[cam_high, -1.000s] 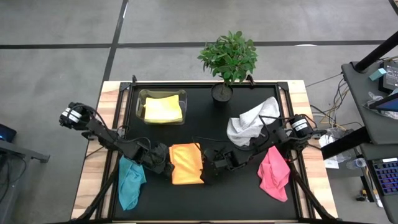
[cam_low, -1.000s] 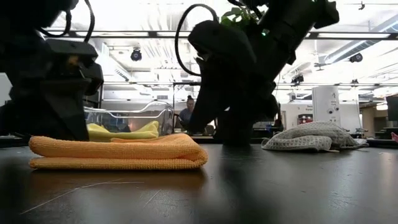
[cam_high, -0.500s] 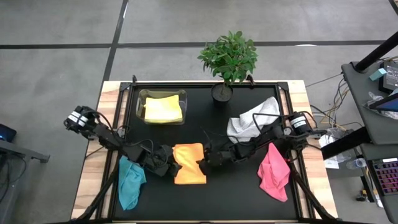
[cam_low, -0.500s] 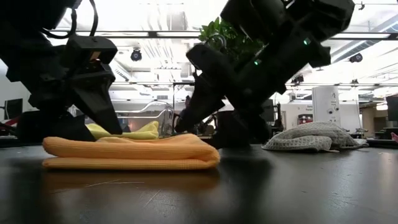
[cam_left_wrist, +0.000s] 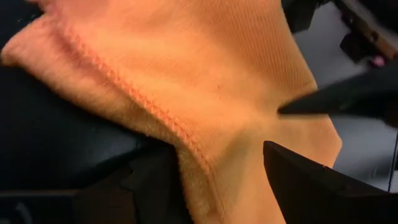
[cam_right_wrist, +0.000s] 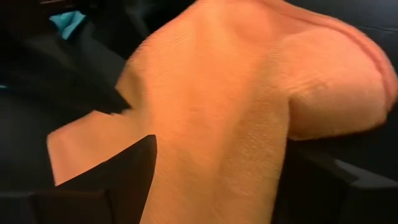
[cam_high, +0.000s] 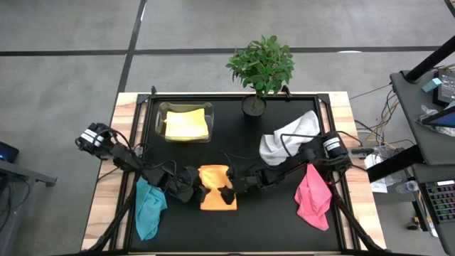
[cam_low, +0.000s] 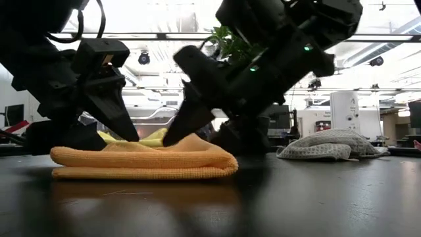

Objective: Fold microfiber towels
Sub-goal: Put the orange towel into the transparent bin

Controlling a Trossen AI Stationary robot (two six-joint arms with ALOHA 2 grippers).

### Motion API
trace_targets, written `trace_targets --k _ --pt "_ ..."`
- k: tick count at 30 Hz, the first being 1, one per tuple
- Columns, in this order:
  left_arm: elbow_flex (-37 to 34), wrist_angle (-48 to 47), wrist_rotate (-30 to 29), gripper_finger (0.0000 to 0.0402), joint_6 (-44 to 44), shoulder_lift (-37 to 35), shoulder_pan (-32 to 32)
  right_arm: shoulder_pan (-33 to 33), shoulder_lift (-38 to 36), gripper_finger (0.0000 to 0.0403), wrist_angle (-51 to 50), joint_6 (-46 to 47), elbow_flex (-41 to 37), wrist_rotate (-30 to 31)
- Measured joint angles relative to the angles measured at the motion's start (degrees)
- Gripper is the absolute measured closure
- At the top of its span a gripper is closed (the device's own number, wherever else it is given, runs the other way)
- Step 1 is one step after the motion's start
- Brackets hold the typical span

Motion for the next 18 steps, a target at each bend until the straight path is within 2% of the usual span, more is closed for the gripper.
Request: trace_targets --k 4,7,18 --pt "0.0 1.2 -1.3 0.0197 0.8 0.9 0.0 0.0 1.2 0.0119 -0.6 -2.4 2.9 -0.7" --pt "0.0 1.2 -2.5 0.0228 1.9 1.0 0.0 0.0 1.4 0.0150 -1.0 -3.5 3.8 -1.3" --pt "0.0 2.0 -7.9 0.0391 9.0 0.8 0.0 -0.1 1.3 0.0334 0.9 -8.5 4.2 -0.4"
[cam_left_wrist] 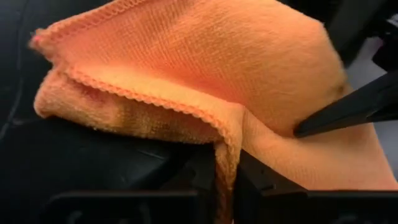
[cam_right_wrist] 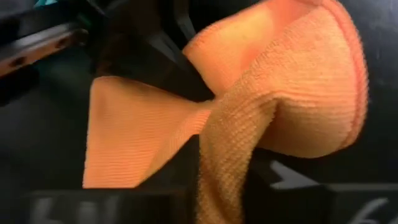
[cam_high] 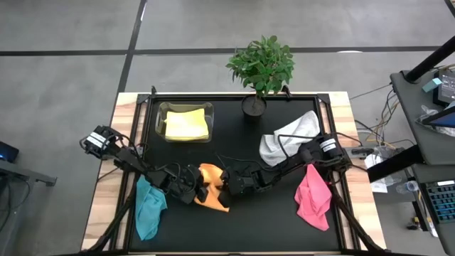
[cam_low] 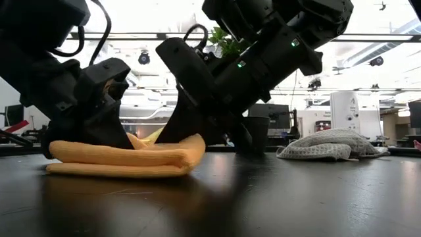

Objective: Fold microfiber towels
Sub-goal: Put the orange towel into the transparent bin

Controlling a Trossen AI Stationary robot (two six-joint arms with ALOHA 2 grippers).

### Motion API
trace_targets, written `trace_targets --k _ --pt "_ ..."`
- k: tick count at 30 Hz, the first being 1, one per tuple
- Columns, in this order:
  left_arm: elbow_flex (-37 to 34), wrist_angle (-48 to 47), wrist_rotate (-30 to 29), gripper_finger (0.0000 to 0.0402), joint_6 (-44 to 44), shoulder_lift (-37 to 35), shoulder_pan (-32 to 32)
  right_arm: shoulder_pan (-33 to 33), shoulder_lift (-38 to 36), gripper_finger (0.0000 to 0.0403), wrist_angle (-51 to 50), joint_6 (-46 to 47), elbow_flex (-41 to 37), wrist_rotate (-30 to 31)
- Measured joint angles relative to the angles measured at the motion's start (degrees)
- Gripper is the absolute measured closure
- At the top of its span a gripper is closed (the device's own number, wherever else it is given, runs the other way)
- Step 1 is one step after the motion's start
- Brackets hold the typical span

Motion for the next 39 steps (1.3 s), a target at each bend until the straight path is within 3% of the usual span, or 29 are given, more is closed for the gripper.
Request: trace_targets --k 4,13,27,34,39 --pt "-0.2 -0.9 -1.3 0.0391 3.9 -1.3 0.1 0.0 -1.2 0.0385 0.3 -4.2 0.0 1.5" --pt "-0.2 -6.1 -9.6 0.0391 16.3 -12.4 1.0 -4.0 -6.8 0.0388 -0.2 -12.2 1.1 1.3" --pt "-0.1 -18.0 -12.3 0.0391 41.2 -41.6 13.7 -14.9 -7.3 0.0390 -18.0 -35.3 22.8 0.3" --pt "-0.3 -18.0 -12.4 0.0391 43.2 -45.8 19.7 -23.4 -7.0 0.0390 -21.5 -38.9 29.7 -13.5" --pt "-0.4 -17.4 -17.1 0.0392 43.0 -43.4 22.6 -28.0 -4.6 0.0390 -24.1 -41.7 34.7 -18.8"
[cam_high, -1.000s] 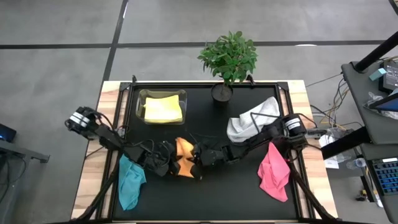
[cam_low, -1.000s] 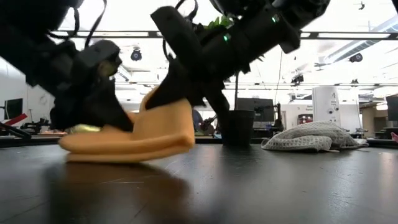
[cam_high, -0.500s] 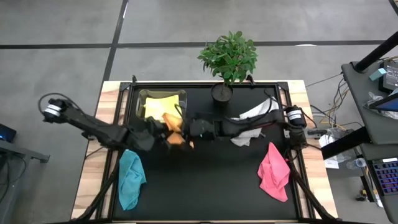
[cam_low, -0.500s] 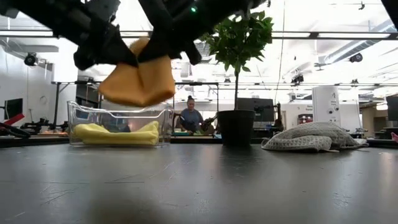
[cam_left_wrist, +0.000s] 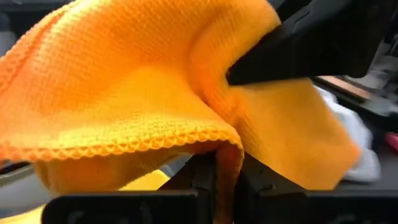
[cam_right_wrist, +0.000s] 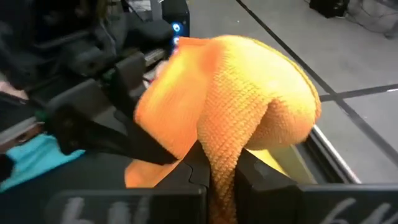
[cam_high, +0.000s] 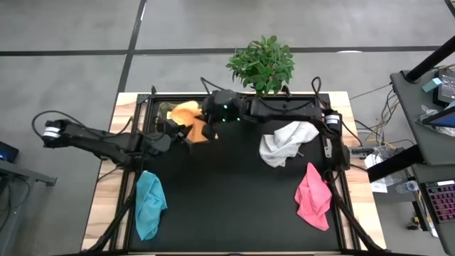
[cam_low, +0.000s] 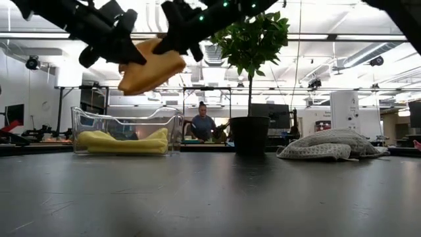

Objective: Fold microfiber towels
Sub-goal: Put the orange towel into the transparent bin

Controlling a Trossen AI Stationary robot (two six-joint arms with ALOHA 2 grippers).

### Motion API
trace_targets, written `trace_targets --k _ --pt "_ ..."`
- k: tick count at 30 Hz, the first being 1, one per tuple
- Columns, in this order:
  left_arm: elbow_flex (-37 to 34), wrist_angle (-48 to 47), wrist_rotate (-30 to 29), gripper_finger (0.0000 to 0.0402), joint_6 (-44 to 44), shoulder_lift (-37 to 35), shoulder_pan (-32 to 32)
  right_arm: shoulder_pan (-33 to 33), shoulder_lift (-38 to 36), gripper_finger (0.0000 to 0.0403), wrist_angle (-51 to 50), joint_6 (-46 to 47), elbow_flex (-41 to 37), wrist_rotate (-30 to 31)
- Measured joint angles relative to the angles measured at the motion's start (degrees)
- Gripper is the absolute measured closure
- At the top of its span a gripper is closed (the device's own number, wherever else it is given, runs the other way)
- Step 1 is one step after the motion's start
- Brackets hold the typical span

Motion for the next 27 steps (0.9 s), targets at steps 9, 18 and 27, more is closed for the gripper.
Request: trace_targets --k 9,18,27 --pt "0.0 0.2 -1.3 0.0392 -1.2 1.6 5.7 -3.1 9.8 0.0390 -12.1 -10.1 15.6 -1.0" --pt "-0.1 0.7 -2.6 0.0386 -6.6 5.9 7.8 -4.7 19.4 0.0390 -21.8 -22.1 30.3 -1.3" --pt "-0.2 0.5 -3.9 0.0384 -15.5 10.3 9.9 -5.2 22.3 0.0390 -20.1 -29.1 31.3 -1.5"
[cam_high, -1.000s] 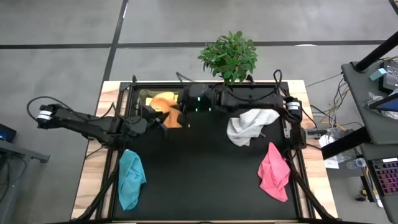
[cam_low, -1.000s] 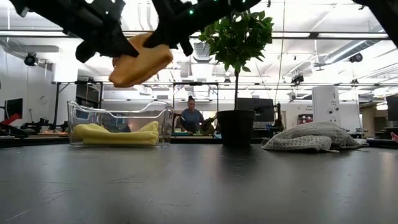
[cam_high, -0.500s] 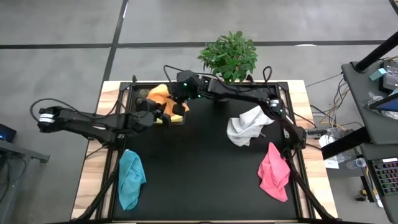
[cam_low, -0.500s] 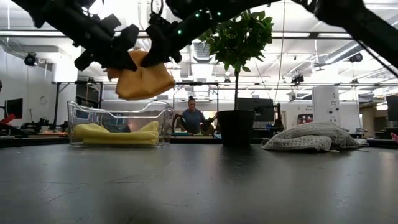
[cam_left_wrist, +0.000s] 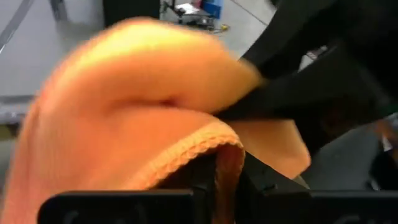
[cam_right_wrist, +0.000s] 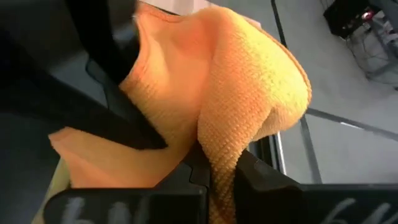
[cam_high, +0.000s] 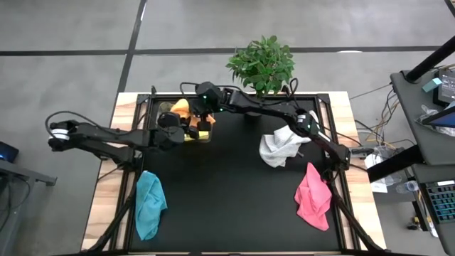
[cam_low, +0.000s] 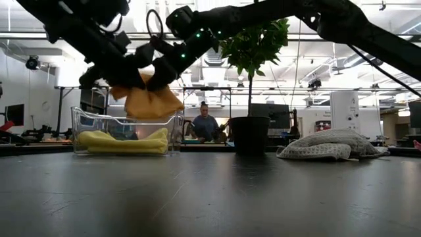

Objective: Fold microfiber towels
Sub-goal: Put the orange towel into the transparent bin

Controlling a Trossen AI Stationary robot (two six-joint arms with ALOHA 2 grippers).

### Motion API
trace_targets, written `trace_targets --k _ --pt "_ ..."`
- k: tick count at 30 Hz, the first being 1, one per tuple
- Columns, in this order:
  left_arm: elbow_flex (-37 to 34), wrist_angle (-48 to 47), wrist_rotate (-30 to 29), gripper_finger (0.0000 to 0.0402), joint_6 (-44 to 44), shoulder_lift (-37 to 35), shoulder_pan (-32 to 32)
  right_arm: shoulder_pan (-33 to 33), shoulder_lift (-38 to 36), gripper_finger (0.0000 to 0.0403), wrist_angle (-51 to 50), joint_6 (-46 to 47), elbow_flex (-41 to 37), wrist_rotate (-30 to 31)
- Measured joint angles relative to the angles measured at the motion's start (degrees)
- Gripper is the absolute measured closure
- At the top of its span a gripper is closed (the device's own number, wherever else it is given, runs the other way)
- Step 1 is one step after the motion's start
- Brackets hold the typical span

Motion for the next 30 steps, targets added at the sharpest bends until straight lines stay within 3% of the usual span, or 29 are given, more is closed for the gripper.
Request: trace_targets --k 4,21,25,30 --pt "-0.2 0.0 0.0 0.0383 -3.5 2.8 0.2 -0.2 0.0 0.0390 0.5 -0.6 -0.1 -3.9" --pt "-1.4 -4.1 -0.4 0.0382 -15.0 6.3 0.2 -1.0 4.0 0.0390 5.3 -3.4 -0.2 -7.1" --pt "-2.4 -4.1 -0.2 0.0361 -16.5 5.9 0.2 -1.1 4.6 0.0390 6.4 -3.5 -0.2 -7.2" --pt "-3.1 -4.0 1.0 0.0306 -16.4 5.2 0.2 -1.2 5.4 0.0380 6.5 -4.1 -0.2 -7.2"
